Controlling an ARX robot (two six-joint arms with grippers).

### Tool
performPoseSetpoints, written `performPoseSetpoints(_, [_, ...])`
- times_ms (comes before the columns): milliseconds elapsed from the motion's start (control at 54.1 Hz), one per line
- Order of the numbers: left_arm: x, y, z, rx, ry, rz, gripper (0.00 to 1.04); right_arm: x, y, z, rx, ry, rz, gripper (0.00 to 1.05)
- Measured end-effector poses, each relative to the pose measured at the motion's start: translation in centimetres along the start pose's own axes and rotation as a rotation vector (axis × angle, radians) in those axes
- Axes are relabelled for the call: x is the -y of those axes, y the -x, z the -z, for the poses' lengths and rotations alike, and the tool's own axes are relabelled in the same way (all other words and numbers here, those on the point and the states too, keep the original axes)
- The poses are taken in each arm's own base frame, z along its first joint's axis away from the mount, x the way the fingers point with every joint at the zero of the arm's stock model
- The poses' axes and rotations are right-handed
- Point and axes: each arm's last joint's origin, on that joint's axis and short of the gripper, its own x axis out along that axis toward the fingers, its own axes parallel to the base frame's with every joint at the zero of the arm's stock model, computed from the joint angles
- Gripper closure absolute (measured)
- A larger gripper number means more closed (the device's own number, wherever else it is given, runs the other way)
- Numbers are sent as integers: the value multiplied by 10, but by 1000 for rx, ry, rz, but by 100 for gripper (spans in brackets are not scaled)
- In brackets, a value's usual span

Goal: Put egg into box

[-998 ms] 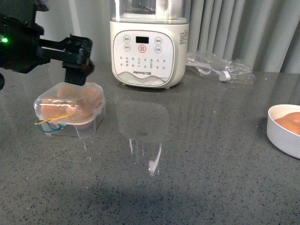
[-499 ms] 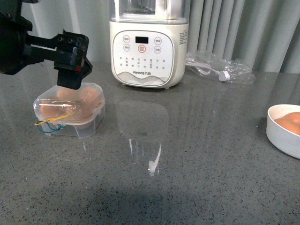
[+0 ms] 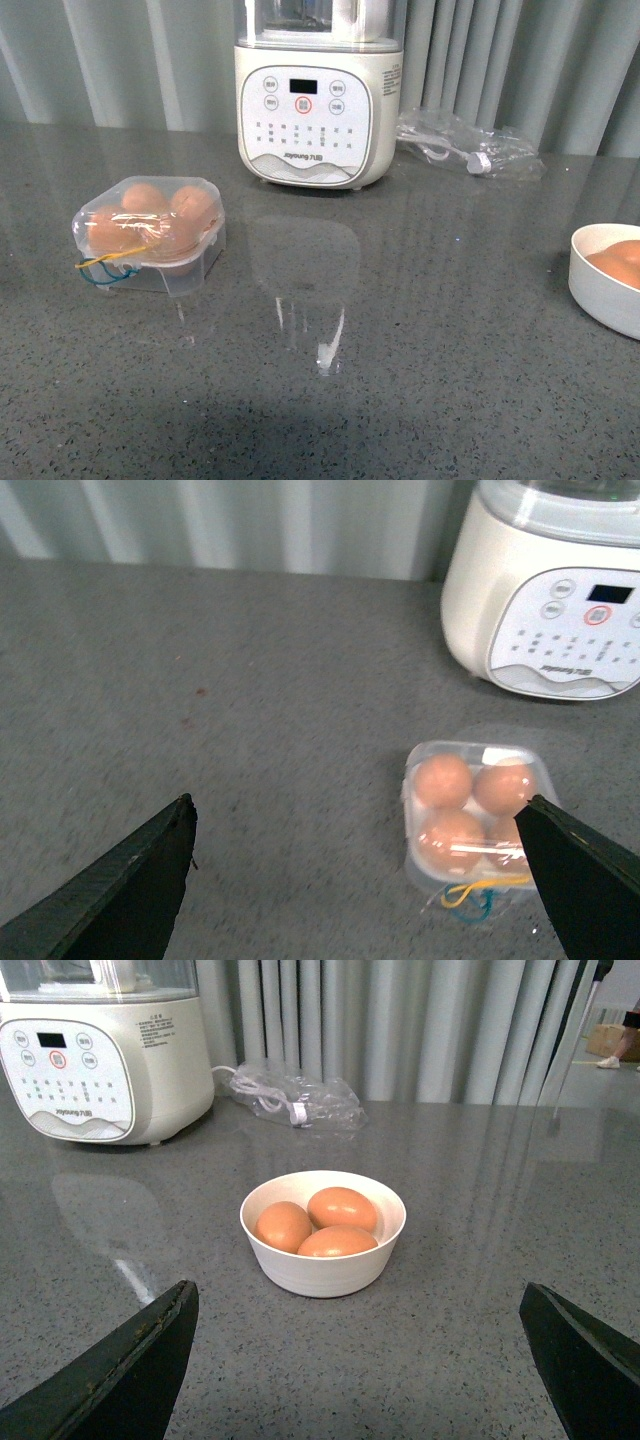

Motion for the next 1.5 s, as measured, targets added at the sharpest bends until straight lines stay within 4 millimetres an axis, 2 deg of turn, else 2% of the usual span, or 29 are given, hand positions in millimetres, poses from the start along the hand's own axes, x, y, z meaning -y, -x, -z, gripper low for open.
performPoseSetpoints(166, [-41,45,20,-12,83,-130,7,0,0,0,0,0,0,7])
performPoseSetpoints(314, [-66,67,29,-26,123,-224,7,0,0,0,0,0,0,7])
performPoseSetpoints(517, [-73,81,34,-42,132,-270,7,0,0,0,0,0,0,7])
performPoseSetpoints(702, [-74,85,35,-36,133,-276,7,0,0,0,0,0,0,7])
performPoseSetpoints(776, [-63,84,46,137,52,-49,24,0,0,0,0,0,0,7])
performPoseSetpoints(813, [-53,86,54,175,25,-14,33,0,0,0,0,0,0,7])
performPoseSetpoints(943, [-30,88,76,191,18,8,58,0,0,0,0,0,0,7])
performPoseSetpoints(1201, [-6,89,104,188,29,11,102,0,0,0,0,0,0,7])
performPoseSetpoints(1497, [8,92,122,190,29,15,101,0,0,0,0,0,0,7])
